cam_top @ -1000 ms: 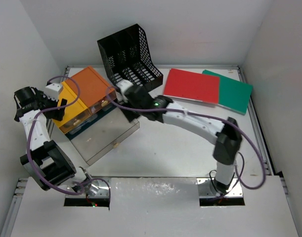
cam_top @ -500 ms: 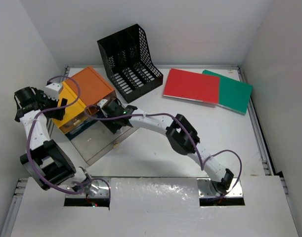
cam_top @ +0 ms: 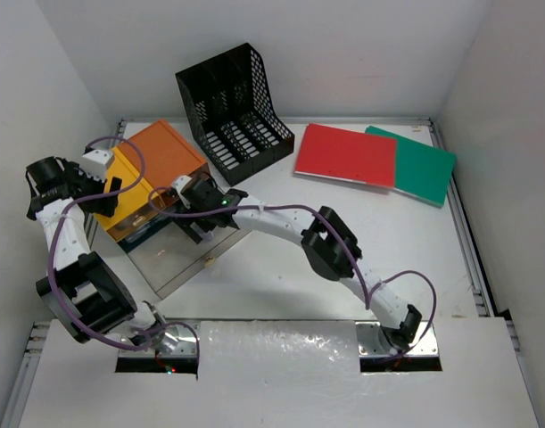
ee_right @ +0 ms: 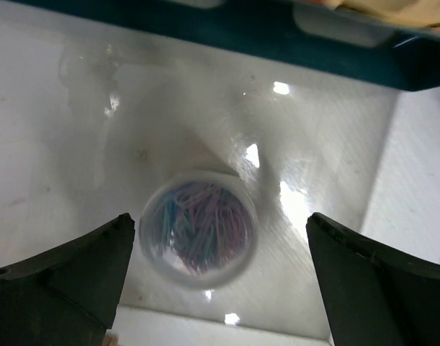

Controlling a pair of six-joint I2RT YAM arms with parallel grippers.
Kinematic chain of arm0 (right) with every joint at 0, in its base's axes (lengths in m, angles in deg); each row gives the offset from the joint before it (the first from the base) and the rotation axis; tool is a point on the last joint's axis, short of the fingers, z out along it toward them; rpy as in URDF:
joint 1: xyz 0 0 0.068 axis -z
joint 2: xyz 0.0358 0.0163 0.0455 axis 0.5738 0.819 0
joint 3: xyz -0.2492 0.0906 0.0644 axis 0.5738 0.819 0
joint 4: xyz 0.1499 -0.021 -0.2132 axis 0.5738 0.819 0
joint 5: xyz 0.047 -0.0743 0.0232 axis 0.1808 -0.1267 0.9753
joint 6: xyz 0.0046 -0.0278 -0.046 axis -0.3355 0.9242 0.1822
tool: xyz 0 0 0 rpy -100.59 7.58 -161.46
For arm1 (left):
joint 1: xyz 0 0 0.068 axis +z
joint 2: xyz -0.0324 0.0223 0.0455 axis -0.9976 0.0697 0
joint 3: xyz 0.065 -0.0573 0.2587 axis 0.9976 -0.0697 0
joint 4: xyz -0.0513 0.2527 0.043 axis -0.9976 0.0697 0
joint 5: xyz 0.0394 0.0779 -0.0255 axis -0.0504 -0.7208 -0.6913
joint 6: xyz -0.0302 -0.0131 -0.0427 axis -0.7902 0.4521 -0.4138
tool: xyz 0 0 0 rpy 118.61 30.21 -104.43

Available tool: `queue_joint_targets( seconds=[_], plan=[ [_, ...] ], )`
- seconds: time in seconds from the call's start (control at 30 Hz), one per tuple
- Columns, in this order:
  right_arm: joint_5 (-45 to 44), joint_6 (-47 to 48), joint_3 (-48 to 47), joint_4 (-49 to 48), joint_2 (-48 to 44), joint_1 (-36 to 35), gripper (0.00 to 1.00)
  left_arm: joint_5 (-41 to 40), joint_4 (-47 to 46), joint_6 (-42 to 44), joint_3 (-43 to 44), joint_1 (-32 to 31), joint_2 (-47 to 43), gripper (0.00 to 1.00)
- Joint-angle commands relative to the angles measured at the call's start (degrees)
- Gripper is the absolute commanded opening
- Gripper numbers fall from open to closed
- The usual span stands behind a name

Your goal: Organize the desk

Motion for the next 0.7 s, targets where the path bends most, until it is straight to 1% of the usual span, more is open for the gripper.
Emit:
queue_joint_targets(
  seconds=[0.0, 0.07, 0.1, 0.13, 0.17, 0.2, 0.23, 0.27, 0.3, 0.33, 0.37, 0.4, 0.43, 0.47, 0.5, 0.57, 0.67],
  plan=[
    [0.34, 2.24, 0.51, -2.68, -10.96, -0.78, 0.99, -0.01, 2.10, 0.96, -1.50, 0.64, 1.34, 0.78],
    [0.87, 3.03, 2.79, -3.39, -14.39, -1.13, 0.99, -0.27, 2.19, 1.04, -1.59, 0.55, 1.25, 0.78],
    [0.96, 2.95, 7.33, -5.65, -19.19, -1.22, 0.99, -0.27, 2.19, 1.13, -1.59, 0.55, 1.34, 0.78],
    [1.13, 2.60, 10.77, -7.50, -22.02, -1.31, 0.99, -0.27, 2.19, 1.13, -1.68, 0.55, 1.34, 0.78],
    [0.96, 2.25, 14.54, -12.48, -25.18, -1.31, 0.99, -0.27, 2.19, 1.13, -1.68, 0.55, 1.34, 0.78],
    [0.78, 1.20, 23.37, -15.14, -31.48, -1.31, 0.99, -0.27, 2.19, 1.22, -1.68, 0.64, 1.34, 0.78],
    [0.61, 0.58, 28.24, -18.13, -34.50, -1.40, 0.99, -0.18, 2.10, 1.22, -1.68, 0.64, 1.43, 0.78],
    [0.17, -0.82, 36.56, -22.33, -37.14, -1.40, 0.99, -0.27, 2.02, 1.31, -1.59, 0.64, 1.52, 0.78],
    [-0.01, -1.70, 39.86, -23.51, -41.00, -1.40, 0.99, -0.27, 2.02, 1.39, -1.59, 0.64, 1.52, 0.78],
    [-0.18, -2.41, 42.94, -24.56, -42.25, -1.48, 0.99, -0.45, 2.02, 1.39, -1.59, 0.55, 1.61, 0.78],
    [-0.53, -2.94, 45.49, -25.35, -43.14, -1.49, 0.92, -0.53, 1.93, 1.39, -1.42, 0.55, 1.87, 0.78],
    [-1.67, -4.51, 50.04, -25.45, -44.36, -1.49, 0.57, -0.53, 1.93, 1.39, -1.42, 0.46, 1.87, 0.78],
    [-2.03, -5.48, 52.35, -28.58, -44.72, -1.49, 0.31, -0.53, 1.93, 1.31, -1.24, 0.64, 2.04, 0.78],
    [-2.47, -8.10, 56.64, -30.44, -44.99, -1.49, 0.11, -0.53, 2.01, 1.22, -1.15, 0.55, 2.13, 0.78],
    [-1.86, -9.17, 58.42, -32.20, -44.55, -1.49, 0.00, -0.53, 1.93, 1.22, -1.15, 0.55, 2.13, 0.78],
    [-0.11, -11.37, 60.19, -35.19, -42.89, -1.66, 0.00, -0.53, 2.02, 1.04, -0.98, 0.55, 2.22, 0.78],
    [2.01, -13.04, 58.36, -37.40, -37.62, -1.57, 0.00, -0.27, 2.10, 0.87, -0.98, 0.64, 2.22, 0.78]
  ],
)
